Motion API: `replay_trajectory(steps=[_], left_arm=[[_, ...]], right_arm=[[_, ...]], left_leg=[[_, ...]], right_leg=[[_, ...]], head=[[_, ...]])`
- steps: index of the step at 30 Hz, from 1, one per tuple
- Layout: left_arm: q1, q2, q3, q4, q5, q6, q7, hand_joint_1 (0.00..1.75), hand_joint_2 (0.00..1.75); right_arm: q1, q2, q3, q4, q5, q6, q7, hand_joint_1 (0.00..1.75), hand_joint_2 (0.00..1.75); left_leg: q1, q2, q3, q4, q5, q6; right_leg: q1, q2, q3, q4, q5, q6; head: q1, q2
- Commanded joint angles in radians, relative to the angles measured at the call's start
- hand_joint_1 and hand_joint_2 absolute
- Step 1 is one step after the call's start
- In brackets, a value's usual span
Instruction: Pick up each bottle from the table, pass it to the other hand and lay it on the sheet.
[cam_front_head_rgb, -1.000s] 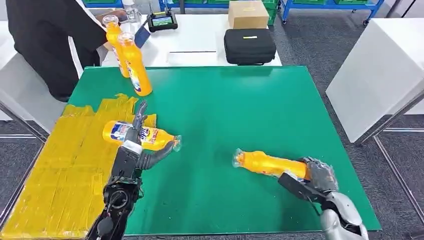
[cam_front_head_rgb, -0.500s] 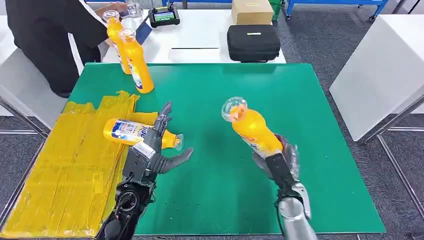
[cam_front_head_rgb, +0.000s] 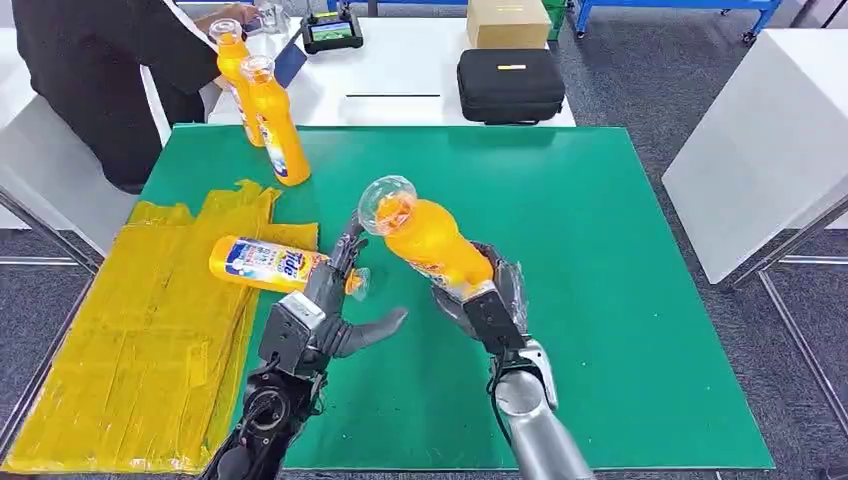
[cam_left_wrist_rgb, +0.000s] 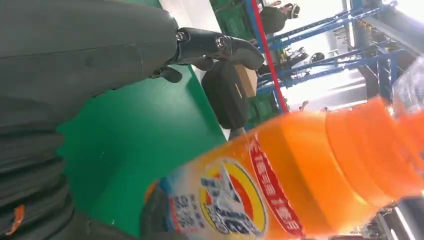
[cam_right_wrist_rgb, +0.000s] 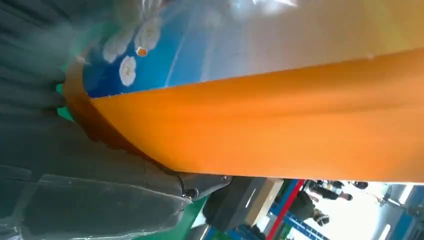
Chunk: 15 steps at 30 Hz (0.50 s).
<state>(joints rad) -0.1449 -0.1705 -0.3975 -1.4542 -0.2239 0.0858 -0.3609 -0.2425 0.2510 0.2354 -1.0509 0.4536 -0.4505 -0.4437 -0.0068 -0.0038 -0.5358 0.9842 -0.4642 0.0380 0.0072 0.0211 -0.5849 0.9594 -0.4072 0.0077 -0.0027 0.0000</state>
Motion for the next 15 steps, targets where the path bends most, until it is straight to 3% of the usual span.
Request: replay_trajectory(steps=[1, 9, 15], left_arm=[[-0.022, 0.026, -0.022, 0.022, 0.017, 0.002, 0.005, 0.0, 1.75], [-0.054, 0.032, 0.023, 0.03, 0.087, 0.001, -0.019, 0.0, 1.75], [-0.099, 0.024, 0.061, 0.088, 0.183, -0.019, -0.02, 0.0, 1.75]], right_arm=[[-0.095, 0.0, 0.119, 0.136, -0.041, 0.005, -0.031, 1.75, 1.75], [-0.189, 0.055, 0.257, 0.314, -0.026, -0.023, -0.068, 1.75, 1.75], [-0.196, 0.098, 0.539, 0.45, -0.002, -0.143, -0.121, 1.75, 1.75]], left_leg=[[0.0, 0.002, 0.003, -0.001, -0.001, -0.003], [0.0, 0.002, 0.002, -0.001, -0.001, -0.003], [0.001, 0.003, 0.002, -0.001, 0.0, -0.003]], right_leg=[[-0.001, 0.0, 0.002, 0.0, -0.001, 0.001], [0.0, 0.001, 0.001, 0.0, 0.0, 0.0], [0.0, 0.001, 0.001, 0.0, 0.0, 0.0]], head=[[0.0, 0.0], [0.0, 0.0], [0.0, 0.0]])
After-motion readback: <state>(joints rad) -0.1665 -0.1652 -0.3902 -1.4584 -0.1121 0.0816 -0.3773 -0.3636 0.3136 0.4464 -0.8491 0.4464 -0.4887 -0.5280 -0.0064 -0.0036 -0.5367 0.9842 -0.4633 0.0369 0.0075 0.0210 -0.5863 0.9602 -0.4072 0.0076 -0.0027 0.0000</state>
